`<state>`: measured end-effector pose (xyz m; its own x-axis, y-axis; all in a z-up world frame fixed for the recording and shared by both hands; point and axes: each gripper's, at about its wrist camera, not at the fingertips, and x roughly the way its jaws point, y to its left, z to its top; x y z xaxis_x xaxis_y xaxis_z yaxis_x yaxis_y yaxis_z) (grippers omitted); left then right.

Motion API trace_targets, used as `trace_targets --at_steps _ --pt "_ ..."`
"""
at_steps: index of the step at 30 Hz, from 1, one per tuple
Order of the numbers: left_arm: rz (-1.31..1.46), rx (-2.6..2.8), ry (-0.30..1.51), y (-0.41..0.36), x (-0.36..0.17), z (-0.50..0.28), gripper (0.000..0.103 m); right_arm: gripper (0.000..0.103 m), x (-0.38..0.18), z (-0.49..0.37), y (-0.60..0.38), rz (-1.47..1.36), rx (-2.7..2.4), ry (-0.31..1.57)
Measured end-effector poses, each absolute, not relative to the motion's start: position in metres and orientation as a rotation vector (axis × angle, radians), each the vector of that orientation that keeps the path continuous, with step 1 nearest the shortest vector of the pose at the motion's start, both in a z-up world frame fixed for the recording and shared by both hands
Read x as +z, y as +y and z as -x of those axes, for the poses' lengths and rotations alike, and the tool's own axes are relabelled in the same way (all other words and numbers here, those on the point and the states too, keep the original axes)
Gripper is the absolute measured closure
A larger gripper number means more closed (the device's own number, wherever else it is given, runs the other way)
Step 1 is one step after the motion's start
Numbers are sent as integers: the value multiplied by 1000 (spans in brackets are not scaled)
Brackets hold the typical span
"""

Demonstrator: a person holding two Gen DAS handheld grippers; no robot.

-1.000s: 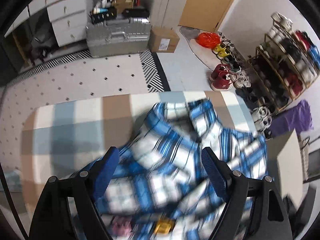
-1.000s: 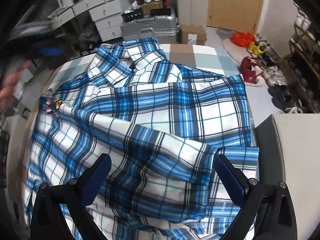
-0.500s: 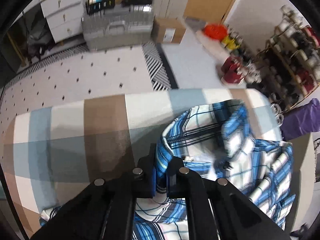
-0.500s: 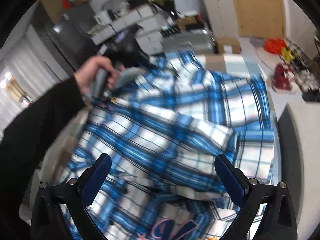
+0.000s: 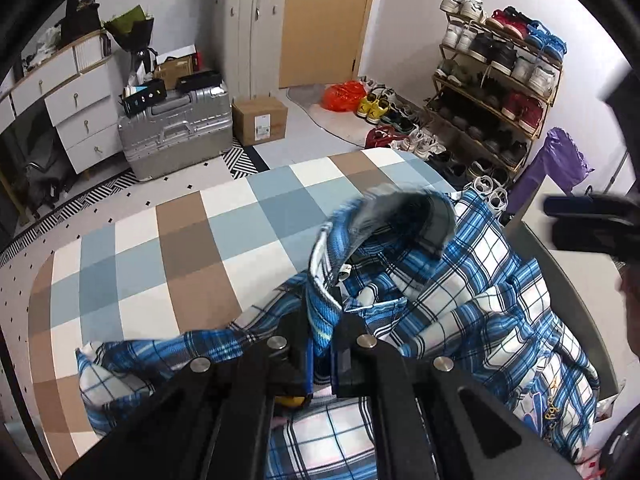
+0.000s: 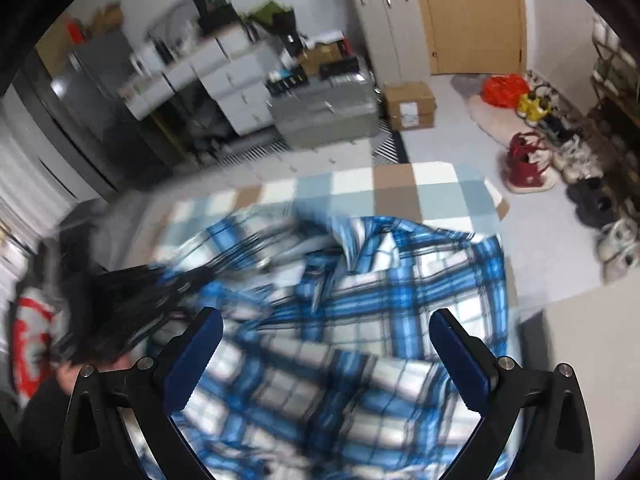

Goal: Fold large clothes

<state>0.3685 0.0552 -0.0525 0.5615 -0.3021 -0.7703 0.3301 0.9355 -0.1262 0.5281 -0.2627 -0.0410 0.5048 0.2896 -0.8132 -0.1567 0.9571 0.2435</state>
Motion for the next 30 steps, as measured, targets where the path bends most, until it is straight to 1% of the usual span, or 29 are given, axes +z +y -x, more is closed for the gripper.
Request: trace_targets --at_steps 3,6,8,10,11,12,13,14,15,16,22,26,30 --pt "-7 -374 901 56 -53 -373 102 0 -63 -556 -240 -16 241 1090" --pt "-15 -376 896 51 -52 -372 102 0 -90 -576 -220 126 182 1106" --pt "-36 -374 887 48 -52 -373 102 0 -106 -587 -217 167 118 1122" --pt "-44 -374 883 48 -52 -375 102 5 -121 -600 -220 141 98 1146" --pt "-42 -371 878 49 -51 -376 102 18 -123 -604 -222 137 97 1149" --pt "-31 -360 881 50 -51 -377 102 37 -126 -608 -223 138 93 1148" --pt "-25 -357 882 51 -49 -377 102 48 -128 -610 -224 142 90 1152" --pt "-18 -355 879 51 -48 -375 102 73 -129 -610 -223 141 85 1158" --pt "-21 -355 873 51 -45 -370 102 102 -129 -608 -225 118 99 1166" --pt "-27 -351 858 50 -42 -366 102 100 -126 -605 -226 98 103 1164" --pt "-43 -338 767 53 -18 -308 102 101 -78 -550 -224 123 122 1013" --pt "-13 -301 695 57 -11 -262 102 101 -48 -491 -229 82 157 961" --pt "42 -272 650 58 -16 -215 102 100 -38 -424 -238 -22 201 942"
